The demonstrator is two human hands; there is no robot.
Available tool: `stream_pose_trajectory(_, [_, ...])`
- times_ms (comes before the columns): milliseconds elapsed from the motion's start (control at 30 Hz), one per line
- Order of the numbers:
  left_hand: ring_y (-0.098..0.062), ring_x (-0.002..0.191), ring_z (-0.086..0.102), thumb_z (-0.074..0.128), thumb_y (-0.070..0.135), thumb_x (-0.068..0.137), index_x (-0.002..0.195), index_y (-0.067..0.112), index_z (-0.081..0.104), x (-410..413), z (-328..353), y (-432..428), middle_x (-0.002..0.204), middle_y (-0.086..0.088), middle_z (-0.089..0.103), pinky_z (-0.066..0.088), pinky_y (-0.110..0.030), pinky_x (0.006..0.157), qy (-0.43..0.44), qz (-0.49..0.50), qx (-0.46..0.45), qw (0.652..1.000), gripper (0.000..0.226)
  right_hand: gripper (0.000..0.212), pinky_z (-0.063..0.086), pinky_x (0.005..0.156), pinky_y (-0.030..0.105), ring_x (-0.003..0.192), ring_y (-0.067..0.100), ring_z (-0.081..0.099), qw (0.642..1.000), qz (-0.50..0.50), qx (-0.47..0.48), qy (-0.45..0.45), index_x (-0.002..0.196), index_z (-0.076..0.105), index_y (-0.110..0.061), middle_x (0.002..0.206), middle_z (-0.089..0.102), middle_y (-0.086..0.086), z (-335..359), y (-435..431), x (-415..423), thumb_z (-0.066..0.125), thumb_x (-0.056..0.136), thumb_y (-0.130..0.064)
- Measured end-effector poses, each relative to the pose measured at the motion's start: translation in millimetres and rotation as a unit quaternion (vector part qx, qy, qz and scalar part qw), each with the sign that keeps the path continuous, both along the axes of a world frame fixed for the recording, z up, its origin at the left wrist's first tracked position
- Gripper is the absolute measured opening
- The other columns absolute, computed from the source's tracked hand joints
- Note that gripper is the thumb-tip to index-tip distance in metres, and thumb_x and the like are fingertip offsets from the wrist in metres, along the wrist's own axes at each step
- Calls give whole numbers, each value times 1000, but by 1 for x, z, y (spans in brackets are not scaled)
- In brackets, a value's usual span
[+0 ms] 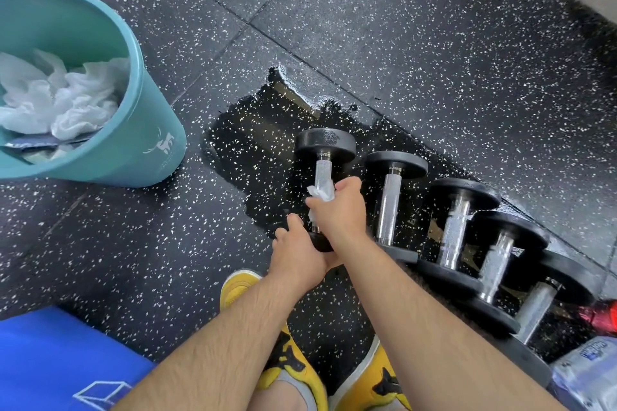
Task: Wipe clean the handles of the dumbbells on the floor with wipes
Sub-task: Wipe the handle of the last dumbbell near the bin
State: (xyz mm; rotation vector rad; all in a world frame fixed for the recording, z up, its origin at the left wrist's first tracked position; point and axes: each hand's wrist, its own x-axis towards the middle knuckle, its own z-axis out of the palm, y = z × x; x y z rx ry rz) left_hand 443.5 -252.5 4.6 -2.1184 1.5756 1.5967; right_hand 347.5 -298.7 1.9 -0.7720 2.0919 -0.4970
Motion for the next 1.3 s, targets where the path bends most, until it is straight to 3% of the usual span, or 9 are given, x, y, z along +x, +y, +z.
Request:
stream_pose_trajectory(133, [-28, 114, 51, 84, 69, 62, 125, 21, 32, -1, -1, 2, 123, -7, 43, 52, -47, 95, -3, 3, 4, 1000, 95, 29, 58, 81, 41, 91, 23, 69, 995, 12, 50, -82, 103, 61, -15, 97, 69, 2, -13, -9, -11, 76, 85, -31])
stream_pose_trajectory(300, [-27, 117, 49, 83, 74, 61, 126, 20, 33, -2, 0, 3, 124, -6, 44, 51, -46, 97, -12, 3, -4, 1000, 98, 24, 54, 79, 37, 102, 22, 72, 958, 15, 69, -277, 116, 63, -10, 109, 74, 9, -17, -10, -27, 65, 98, -25])
stream_pose_trajectory(433, [-26, 118, 48, 83, 72, 62, 126, 21, 33, -1, -1, 2, 124, -5, 43, 50, -46, 98, -4, 3, -6, 1000, 96, 9, 56, 91, 38, 88, 22, 69, 941, -15, 94, -326, 110, 55, -6, 89, 64, 7, -15, -25, -18, 55, 103, -12])
stream_pose_trajectory(533, [-26, 117, 48, 83, 74, 60, 124, 22, 33, -1, 0, 2, 122, -4, 43, 50, -46, 97, -1, 3, -7, 1000, 96, 7, 57, 89, 41, 88, 22, 72, 955, 30, 92, -279, 100, 59, -14, 89, 68, 3, -15, -23, -15, 56, 102, -20])
stream_pose_trajectory(667, [-28, 111, 52, 83, 72, 58, 116, 23, 33, -1, -1, 1, 117, -5, 43, 52, -47, 93, 2, 3, 6, 1000, 91, 25, 42, 59, 29, 75, 19, 62, 989, 125, 65, -36, 88, 62, -16, 81, 64, -3, -11, -10, -15, 62, 94, -41])
stream_pose_trajectory(800, [-29, 110, 52, 84, 60, 65, 117, 23, 32, 0, -2, 0, 118, -7, 45, 51, -48, 94, -2, -1, 4, 1000, 83, 48, 28, 49, 28, 62, 19, 52, 970, 182, 72, 145, 69, 55, -15, 67, 55, -1, -8, -7, -9, 53, 97, -54])
stream_pose_trajectory(1033, [-30, 110, 52, 86, 67, 58, 116, 21, 33, -1, -3, 1, 119, -8, 44, 53, -47, 94, 10, 11, 2, 1000, 92, 59, 29, 52, 30, 71, 26, 56, 980, 135, 11, 148, 63, 46, -18, 72, 57, 4, -9, -20, -14, 28, 106, -54])
stream_pose_trajectory(1167, [-31, 109, 52, 85, 60, 63, 113, 20, 34, 0, -2, 1, 119, -9, 45, 52, -48, 93, 5, 7, -3, 1000, 82, 61, 48, 78, 38, 106, 32, 59, 970, 150, 71, 175, 109, 64, -12, 111, 64, 11, -10, -25, -5, 28, 102, -61])
stream_pose_trajectory(1300, [-29, 109, 51, 87, 60, 62, 112, 22, 33, 0, -2, 1, 118, -7, 44, 52, -48, 93, 8, 10, 1, 1000, 83, 80, 47, 88, 43, 120, 34, 50, 980, 78, 95, 153, 137, 41, -7, 136, 46, 15, -2, -19, -9, 53, 90, -70])
